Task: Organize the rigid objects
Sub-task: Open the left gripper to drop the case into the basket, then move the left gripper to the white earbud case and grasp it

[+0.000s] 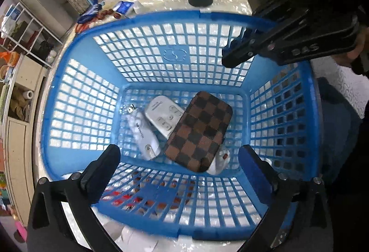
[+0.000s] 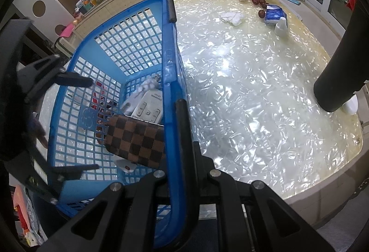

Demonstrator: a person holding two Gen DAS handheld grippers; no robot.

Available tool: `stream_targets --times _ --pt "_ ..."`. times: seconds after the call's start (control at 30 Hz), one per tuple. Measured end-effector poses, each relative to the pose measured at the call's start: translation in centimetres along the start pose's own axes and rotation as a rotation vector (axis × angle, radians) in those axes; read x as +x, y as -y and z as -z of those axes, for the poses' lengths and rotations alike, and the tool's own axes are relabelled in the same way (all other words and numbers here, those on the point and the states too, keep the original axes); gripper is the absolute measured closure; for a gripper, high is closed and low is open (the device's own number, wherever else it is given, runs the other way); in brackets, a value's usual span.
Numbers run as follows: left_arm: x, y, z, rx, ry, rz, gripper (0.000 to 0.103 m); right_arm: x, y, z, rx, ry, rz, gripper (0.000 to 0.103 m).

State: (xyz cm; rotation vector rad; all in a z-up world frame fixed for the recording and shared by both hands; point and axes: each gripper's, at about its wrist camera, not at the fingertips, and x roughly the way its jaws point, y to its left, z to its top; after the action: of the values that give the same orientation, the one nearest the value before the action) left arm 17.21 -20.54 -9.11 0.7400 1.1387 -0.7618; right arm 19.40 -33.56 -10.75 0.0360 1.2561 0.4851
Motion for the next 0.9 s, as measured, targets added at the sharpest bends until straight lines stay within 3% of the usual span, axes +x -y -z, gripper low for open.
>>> stream_targets --times 0.27,0.43,0.67,0.77,0.9 --pt "-5.7 -1.3 3.6 -0.068 0.002 -0.051 0.0 0.0 -0.2 -0.1 -0.01 -0.004 0.006 0.095" --pt "-7.0 -4.3 9.0 -0.248 -0.005 -0.066 0.0 0.0 -0.1 0.0 -0.011 -0.001 0.005 0.095" --pt "-5.7 -6.8 16.6 -0.508 -0.069 -0.078 0.0 0.0 -0.2 0.0 -0.012 -0.002 0.005 0.095" --pt "-4.5 -7.6 18.6 -0.657 -0.079 -0.045 0.0 -0.1 -0.1 0.0 -0.011 -0.001 0.006 0.095" --pt "-2.9 -7.8 20.1 -0.763 -0.091 -0.052 0.0 0.0 -0.2 -0.1 -0.011 -0.002 0.008 0.095"
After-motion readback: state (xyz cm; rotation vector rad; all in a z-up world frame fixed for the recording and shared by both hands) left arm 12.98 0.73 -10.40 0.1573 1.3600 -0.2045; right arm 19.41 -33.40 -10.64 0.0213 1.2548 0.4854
